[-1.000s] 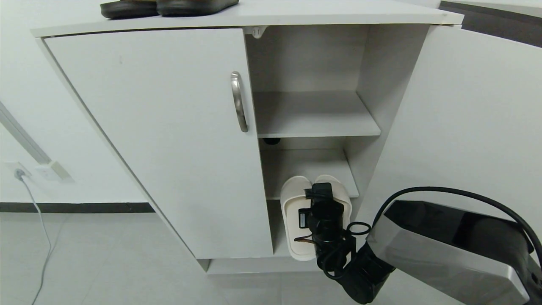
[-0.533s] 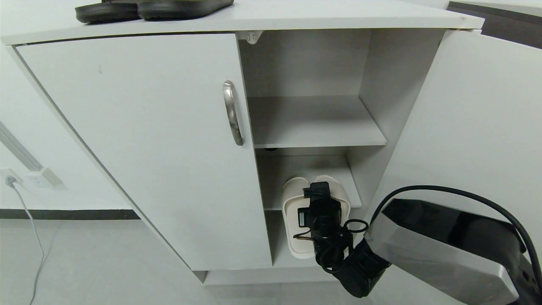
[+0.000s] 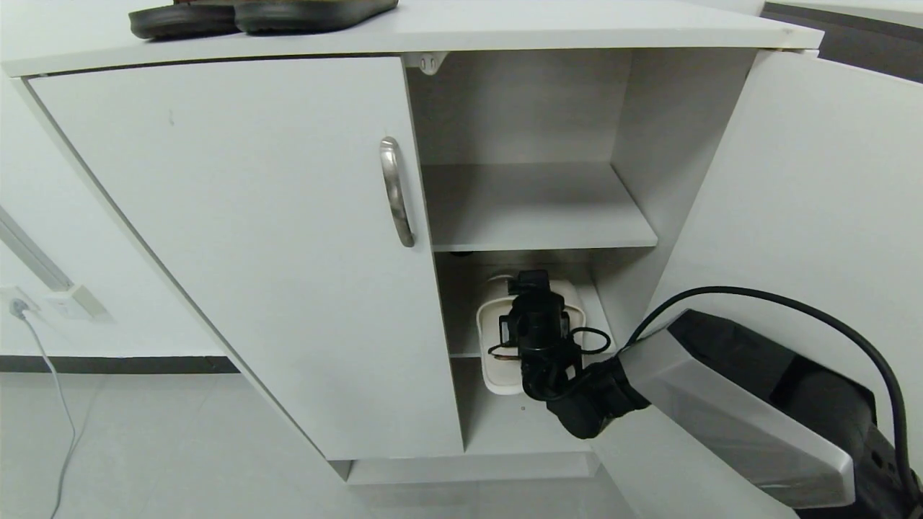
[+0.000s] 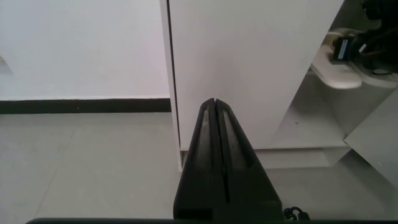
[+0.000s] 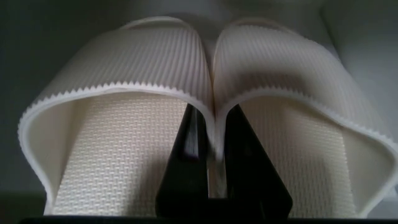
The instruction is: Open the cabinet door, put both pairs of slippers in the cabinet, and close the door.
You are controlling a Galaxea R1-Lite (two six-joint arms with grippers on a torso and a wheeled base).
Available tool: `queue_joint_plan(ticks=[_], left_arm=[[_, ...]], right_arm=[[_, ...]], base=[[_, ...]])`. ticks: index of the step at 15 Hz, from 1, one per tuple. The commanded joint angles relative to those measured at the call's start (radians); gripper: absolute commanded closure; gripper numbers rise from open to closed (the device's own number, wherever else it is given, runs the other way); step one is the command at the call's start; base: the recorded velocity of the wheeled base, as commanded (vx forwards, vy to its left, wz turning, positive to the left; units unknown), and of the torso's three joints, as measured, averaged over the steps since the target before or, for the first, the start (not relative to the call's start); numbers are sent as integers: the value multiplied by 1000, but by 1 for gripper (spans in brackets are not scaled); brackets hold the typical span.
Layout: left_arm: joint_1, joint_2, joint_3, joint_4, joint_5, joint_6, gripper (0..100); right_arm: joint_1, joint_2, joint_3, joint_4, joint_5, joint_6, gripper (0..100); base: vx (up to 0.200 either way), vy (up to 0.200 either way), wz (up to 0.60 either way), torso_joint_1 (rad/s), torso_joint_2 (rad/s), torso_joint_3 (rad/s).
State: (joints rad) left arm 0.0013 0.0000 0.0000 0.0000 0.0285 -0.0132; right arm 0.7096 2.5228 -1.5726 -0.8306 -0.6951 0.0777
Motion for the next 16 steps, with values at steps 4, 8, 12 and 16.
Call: queue_joint_plan(ticks=[4, 8, 12, 16], left_arm=[[0, 0, 0, 0, 1, 1, 100], [0, 0, 0, 0, -1, 2, 100], [0, 0, 0, 0, 1, 2, 100], [0, 0, 0, 0, 1, 2, 100]], right_arm=[[-39, 114, -242, 74, 0, 1, 100], [-55, 133, -262, 82, 8, 2, 100], [-62, 137, -262, 82, 11, 2, 0], [-55, 110, -198, 73, 11, 2, 0]], base=[[0, 0, 0, 0, 0, 0], [0, 0, 0, 0, 0, 0], [0, 0, 0, 0, 0, 0], [0, 0, 0, 0, 0, 0]])
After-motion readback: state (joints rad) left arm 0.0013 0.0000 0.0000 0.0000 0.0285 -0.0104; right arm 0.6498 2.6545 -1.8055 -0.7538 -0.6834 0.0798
